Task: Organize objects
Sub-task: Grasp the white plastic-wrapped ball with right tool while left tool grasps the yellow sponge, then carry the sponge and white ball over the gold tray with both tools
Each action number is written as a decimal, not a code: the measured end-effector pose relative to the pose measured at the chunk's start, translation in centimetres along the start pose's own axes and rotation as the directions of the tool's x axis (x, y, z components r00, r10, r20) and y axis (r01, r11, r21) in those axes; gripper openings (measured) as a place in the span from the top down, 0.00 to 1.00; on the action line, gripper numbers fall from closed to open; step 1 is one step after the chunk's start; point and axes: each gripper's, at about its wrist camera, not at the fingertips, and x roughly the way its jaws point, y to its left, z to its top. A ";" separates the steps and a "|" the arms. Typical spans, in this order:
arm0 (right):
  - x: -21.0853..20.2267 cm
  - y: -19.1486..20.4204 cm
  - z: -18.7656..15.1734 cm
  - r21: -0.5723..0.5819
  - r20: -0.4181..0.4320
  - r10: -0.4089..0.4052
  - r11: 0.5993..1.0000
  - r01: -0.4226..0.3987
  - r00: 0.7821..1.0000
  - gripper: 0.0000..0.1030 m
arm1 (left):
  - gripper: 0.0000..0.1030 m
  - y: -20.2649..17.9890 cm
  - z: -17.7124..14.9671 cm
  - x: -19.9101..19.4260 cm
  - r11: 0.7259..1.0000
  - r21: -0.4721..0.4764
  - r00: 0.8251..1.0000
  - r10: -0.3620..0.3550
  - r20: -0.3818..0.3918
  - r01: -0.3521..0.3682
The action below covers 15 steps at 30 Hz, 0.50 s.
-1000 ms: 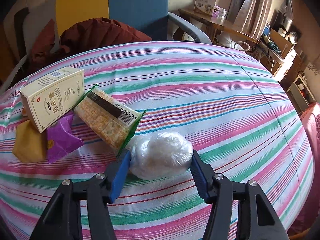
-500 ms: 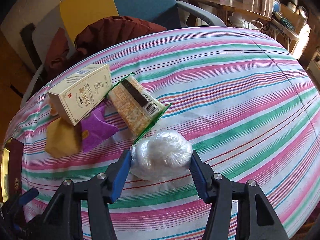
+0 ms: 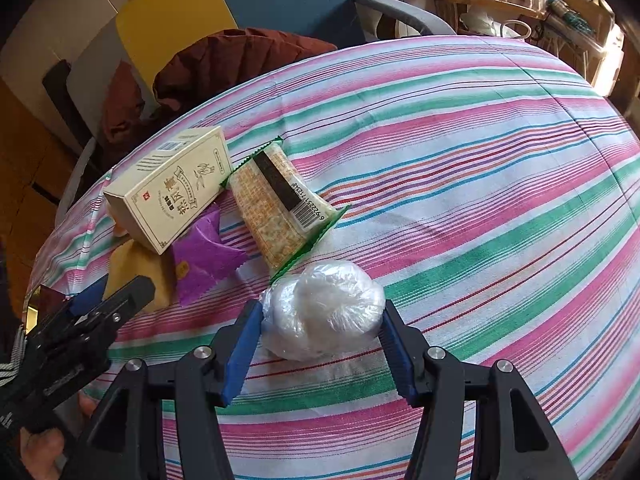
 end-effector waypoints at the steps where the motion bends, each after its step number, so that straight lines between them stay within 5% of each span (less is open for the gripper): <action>1: 0.0 0.0 0.0 0.001 -0.002 0.006 1.000 -0.006 1.000 0.43 | 0.19 0.1 0.0 0.4 1.000 0.002 1.000 0.008 0.002 -0.008; 7: 0.3 0.1 0.1 0.002 -0.011 0.014 1.000 -0.014 1.000 0.43 | 0.22 0.4 -1.1 0.7 0.994 0.113 0.996 -0.004 0.085 -0.006; 15: 0.6 1.1 -0.3 -0.033 -0.031 0.060 0.998 -0.061 0.998 0.43 | 0.30 2.7 -3.5 -1.7 0.995 0.097 0.992 -0.031 0.126 0.019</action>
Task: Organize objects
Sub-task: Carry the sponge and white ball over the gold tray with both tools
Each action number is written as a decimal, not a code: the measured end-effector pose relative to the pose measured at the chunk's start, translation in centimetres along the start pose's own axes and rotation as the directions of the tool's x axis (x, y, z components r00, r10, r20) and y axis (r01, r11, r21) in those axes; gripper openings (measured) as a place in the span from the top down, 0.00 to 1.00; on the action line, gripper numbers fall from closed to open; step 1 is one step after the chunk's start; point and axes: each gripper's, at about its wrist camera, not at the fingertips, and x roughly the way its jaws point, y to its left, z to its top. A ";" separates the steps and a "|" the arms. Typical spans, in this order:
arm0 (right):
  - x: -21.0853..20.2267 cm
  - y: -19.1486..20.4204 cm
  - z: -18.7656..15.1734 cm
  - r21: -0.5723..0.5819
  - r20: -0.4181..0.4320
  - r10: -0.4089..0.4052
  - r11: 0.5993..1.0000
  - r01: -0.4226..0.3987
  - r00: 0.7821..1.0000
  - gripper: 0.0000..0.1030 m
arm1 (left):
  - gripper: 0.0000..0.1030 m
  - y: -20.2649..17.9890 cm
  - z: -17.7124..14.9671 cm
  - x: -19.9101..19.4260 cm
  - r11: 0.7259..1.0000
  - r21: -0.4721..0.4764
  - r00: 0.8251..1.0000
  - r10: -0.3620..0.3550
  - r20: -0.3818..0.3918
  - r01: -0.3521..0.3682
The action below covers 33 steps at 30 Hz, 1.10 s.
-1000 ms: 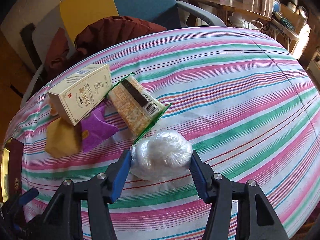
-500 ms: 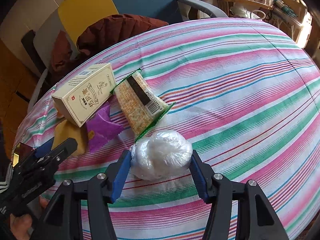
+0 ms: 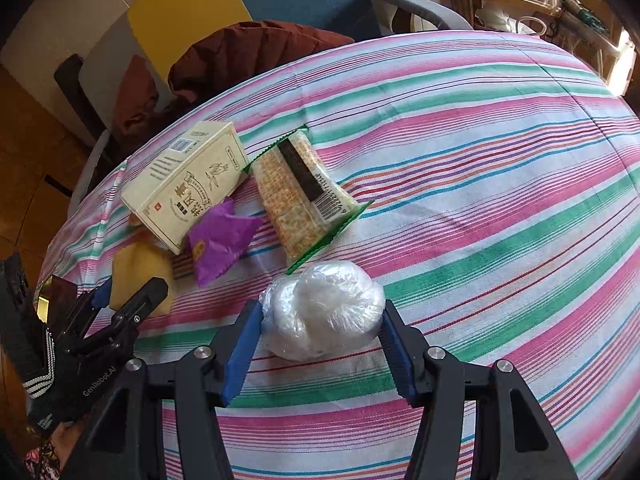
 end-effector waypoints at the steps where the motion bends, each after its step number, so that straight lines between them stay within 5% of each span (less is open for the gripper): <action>1: 0.1 0.3 -0.1 -0.009 -0.002 0.002 1.000 -0.002 1.000 0.43 | 0.30 0.3 -0.4 -0.4 1.000 -0.004 1.000 0.003 0.006 -0.003; 22: -1.2 8.5 -4.8 -0.158 0.099 0.078 0.986 -0.062 0.992 0.43 | 0.30 4.4 -5.9 -6.3 0.996 -0.090 0.996 -0.001 0.084 0.009; 33: 0.9 11.2 -6.3 -0.254 0.051 0.081 0.965 -0.065 0.995 0.43 | 0.31 6.5 -9.1 -9.7 0.990 -0.140 0.996 0.004 0.090 0.008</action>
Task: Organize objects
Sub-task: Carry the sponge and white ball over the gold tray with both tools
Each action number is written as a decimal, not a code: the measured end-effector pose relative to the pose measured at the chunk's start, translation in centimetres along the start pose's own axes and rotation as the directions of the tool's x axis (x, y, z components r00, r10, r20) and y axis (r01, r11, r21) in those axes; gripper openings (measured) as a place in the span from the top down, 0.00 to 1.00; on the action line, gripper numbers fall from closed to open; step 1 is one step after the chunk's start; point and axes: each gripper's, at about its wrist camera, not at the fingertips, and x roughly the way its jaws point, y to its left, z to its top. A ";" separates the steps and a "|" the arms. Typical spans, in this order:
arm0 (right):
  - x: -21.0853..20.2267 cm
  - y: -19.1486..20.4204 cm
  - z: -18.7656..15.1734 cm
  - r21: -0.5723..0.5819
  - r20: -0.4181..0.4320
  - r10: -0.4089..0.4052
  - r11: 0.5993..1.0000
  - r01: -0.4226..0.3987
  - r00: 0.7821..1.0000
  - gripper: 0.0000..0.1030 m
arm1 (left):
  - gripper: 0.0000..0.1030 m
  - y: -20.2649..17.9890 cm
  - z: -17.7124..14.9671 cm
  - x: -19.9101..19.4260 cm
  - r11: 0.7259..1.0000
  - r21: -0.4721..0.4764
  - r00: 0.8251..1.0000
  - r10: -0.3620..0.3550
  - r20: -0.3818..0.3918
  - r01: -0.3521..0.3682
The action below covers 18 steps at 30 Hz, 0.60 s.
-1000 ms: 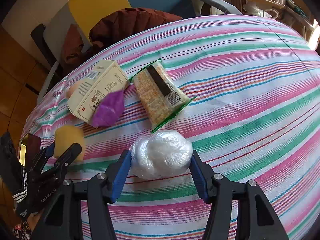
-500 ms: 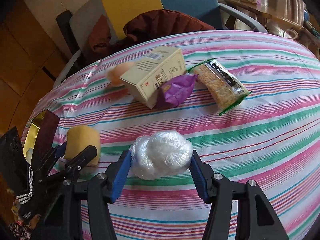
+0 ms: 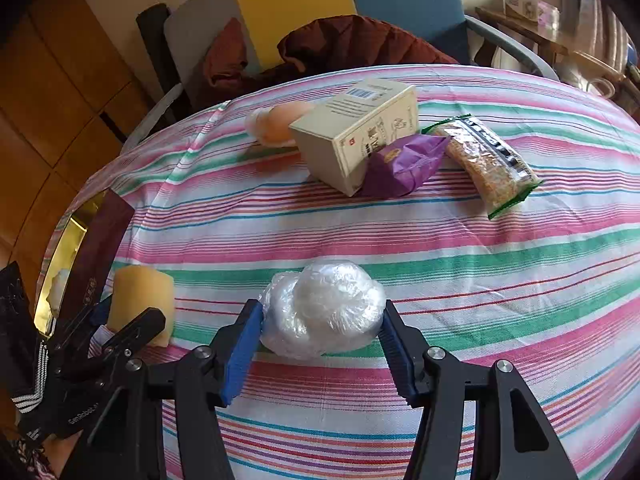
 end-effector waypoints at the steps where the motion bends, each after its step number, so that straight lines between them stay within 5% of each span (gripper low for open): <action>1: -0.1 0.2 -0.1 -0.010 0.004 0.004 1.000 -0.003 1.000 0.43 | 0.31 0.1 -0.2 -0.5 1.000 0.004 1.000 -0.007 0.004 0.007; 9: -0.7 1.6 -0.5 -0.085 0.029 0.013 0.996 -0.010 1.000 0.43 | 0.31 0.0 -0.3 -5.0 0.998 0.041 0.996 -0.060 0.070 0.057; 18: -1.3 2.6 -0.9 -0.120 0.054 0.015 0.993 -0.009 0.998 0.43 | 0.31 3.9 0.6 -8.7 0.995 -0.084 0.991 -0.045 0.124 0.056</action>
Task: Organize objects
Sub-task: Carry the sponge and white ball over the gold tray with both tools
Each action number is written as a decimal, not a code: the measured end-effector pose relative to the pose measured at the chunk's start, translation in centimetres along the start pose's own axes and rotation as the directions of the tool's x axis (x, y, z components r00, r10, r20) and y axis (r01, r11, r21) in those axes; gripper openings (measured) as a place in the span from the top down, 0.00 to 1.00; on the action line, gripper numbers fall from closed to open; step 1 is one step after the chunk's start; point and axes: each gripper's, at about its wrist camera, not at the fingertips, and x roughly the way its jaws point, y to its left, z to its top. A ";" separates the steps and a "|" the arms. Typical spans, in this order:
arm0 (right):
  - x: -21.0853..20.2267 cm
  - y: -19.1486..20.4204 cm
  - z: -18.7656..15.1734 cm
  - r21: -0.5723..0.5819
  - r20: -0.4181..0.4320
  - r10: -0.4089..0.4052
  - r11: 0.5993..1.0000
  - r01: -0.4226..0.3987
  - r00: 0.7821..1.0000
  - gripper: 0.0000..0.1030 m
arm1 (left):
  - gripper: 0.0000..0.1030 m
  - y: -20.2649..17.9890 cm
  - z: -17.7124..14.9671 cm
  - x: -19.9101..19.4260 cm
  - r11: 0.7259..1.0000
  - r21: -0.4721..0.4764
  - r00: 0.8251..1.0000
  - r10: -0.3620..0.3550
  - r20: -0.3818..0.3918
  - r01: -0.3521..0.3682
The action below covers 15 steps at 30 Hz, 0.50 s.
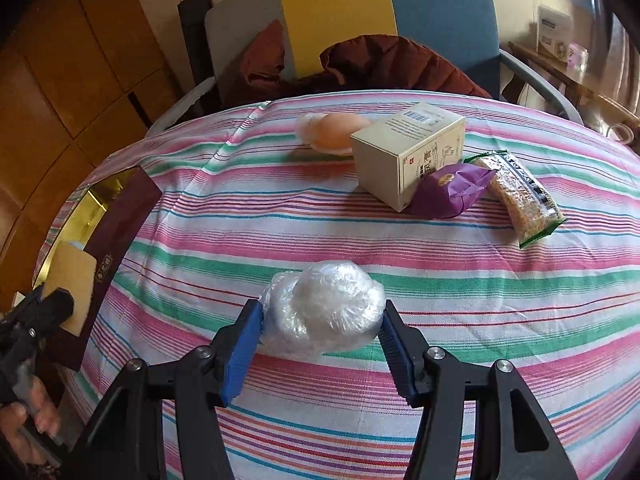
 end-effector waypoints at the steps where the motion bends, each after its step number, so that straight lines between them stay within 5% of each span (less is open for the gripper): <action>1: 0.0 0.2 0.0 -0.009 0.005 0.002 1.000 -0.002 1.000 0.43 | 0.31 0.5 0.2 -0.4 1.000 -0.012 1.000 0.007 0.005 -0.007; 11: -1.6 4.5 -1.5 -0.108 0.071 0.003 0.994 0.005 0.997 0.43 | 0.31 8.6 2.7 -3.8 0.982 -0.175 0.995 0.085 0.047 -0.076; 15: -2.4 7.9 -2.7 -0.134 0.080 0.062 0.990 -0.051 0.995 0.43 | 0.31 12.7 3.7 -4.7 0.961 -0.254 0.990 0.127 0.057 -0.108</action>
